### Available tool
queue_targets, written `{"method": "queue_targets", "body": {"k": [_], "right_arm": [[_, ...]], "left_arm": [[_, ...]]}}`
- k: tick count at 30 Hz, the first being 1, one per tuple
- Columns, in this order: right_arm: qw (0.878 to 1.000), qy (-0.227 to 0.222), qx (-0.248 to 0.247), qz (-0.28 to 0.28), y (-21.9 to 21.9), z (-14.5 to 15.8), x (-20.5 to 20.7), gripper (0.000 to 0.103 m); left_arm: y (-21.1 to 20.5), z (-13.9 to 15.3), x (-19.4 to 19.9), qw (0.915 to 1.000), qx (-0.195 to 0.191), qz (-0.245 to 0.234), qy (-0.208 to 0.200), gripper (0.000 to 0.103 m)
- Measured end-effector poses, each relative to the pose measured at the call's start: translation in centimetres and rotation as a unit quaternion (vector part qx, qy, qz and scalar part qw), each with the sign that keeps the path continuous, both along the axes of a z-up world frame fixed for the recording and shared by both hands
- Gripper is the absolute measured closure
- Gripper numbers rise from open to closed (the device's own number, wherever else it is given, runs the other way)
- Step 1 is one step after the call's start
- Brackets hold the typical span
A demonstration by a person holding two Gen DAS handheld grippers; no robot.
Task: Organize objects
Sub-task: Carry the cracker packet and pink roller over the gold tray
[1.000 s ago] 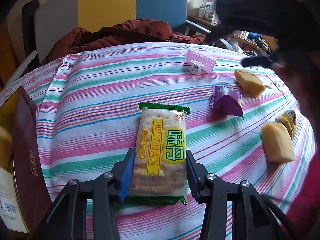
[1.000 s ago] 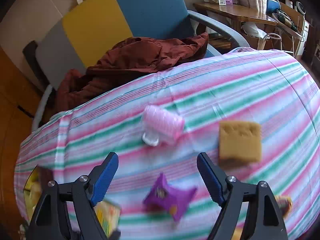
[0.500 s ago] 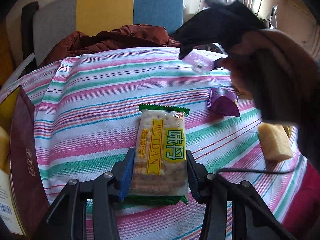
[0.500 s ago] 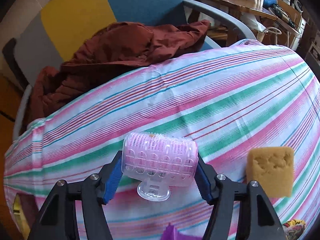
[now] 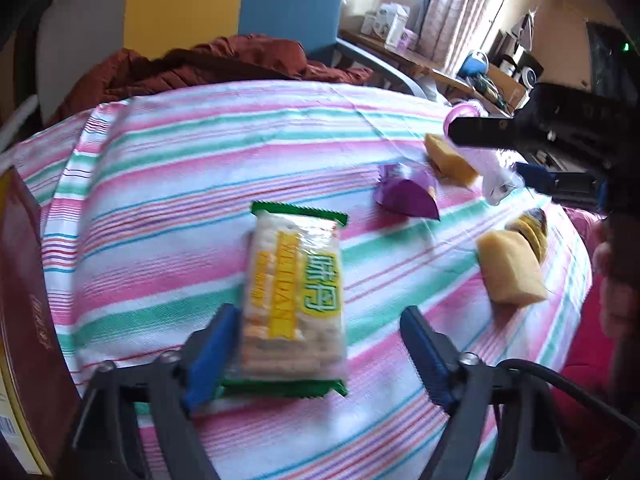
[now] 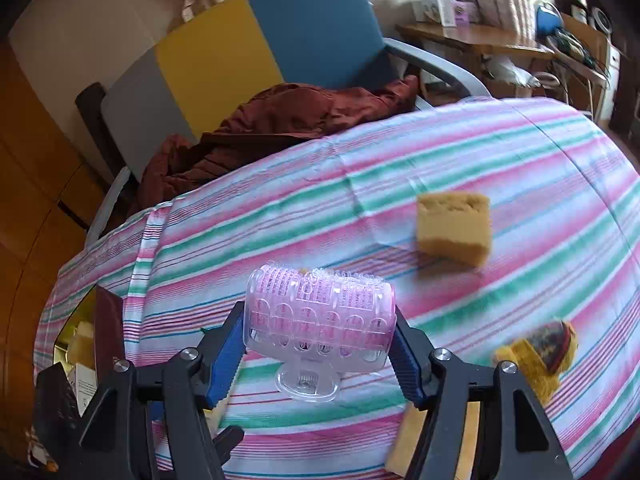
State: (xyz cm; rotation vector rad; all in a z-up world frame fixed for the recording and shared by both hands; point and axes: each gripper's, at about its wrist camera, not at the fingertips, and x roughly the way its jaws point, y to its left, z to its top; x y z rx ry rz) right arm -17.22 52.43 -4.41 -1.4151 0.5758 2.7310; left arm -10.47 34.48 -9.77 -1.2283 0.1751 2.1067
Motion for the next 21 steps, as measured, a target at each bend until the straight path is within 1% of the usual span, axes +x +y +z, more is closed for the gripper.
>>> {"method": "queue_targets", "body": {"k": [2, 5, 7, 8, 9, 10, 11, 12, 13, 17, 19, 21], "right_arm": [[1.000, -0.003, -0.012, -0.011, 0.7, -0.3, -0.1, 0.037], [1.000, 0.012, -0.014, -0.011, 1.0, 0.1, -0.2, 0.037], [1.000, 0.016, -0.019, -0.007, 0.9, 0.2, -0.2, 0.037], [1.000, 0.016, -0.020, -0.004, 0.9, 0.3, -0.2, 0.037], [1.000, 0.018, -0.019, -0.002, 0.8, 0.3, -0.3, 0.037], [1.000, 0.019, -0.016, 0.000, 0.8, 0.4, -0.2, 0.037], [1.000, 0.020, -0.012, 0.002, 0.7, 0.4, -0.2, 0.037], [1.000, 0.021, -0.009, 0.005, 0.6, 0.4, -0.2, 0.037], [1.000, 0.022, -0.006, 0.009, 0.4, 0.5, -0.2, 0.037], [0.999, 0.023, 0.005, 0.027, -0.2, 0.5, -0.3, 0.037], [0.999, 0.023, 0.007, 0.041, -0.8, 0.5, -0.3, 0.037], [0.998, 0.025, 0.011, 0.060, -1.6, 0.5, -0.2, 0.037]], "left_arm": [[0.4, 0.2, 0.2, 0.9999, -0.017, 0.000, 0.003, 0.019], [0.5, 0.3, -0.6, 0.9995, -0.029, 0.008, 0.001, 0.019], [1.0, 0.3, -1.2, 0.9989, -0.045, 0.011, 0.010, 0.019], [1.4, 0.2, -1.4, 0.9983, -0.055, 0.008, 0.016, 0.021], [1.9, 0.0, -1.6, 0.9976, -0.065, 0.000, 0.022, 0.032], [2.5, -0.3, -1.6, 0.9955, -0.085, -0.003, 0.041, 0.040], [2.6, -0.4, -1.5, 0.9936, -0.097, -0.003, 0.059, 0.050], [2.7, -0.4, -1.3, 0.9936, -0.093, -0.003, 0.064, 0.052], [2.6, -0.4, -1.5, 0.9938, -0.093, -0.001, 0.062, 0.052], [1.7, 0.1, -0.7, 0.9953, -0.084, 0.013, 0.046, 0.053], [1.0, 0.9, 0.2, 0.9962, -0.073, 0.016, 0.044, 0.053], [-0.1, 2.2, 1.3, 0.9965, -0.060, 0.016, 0.056, 0.053]]}}
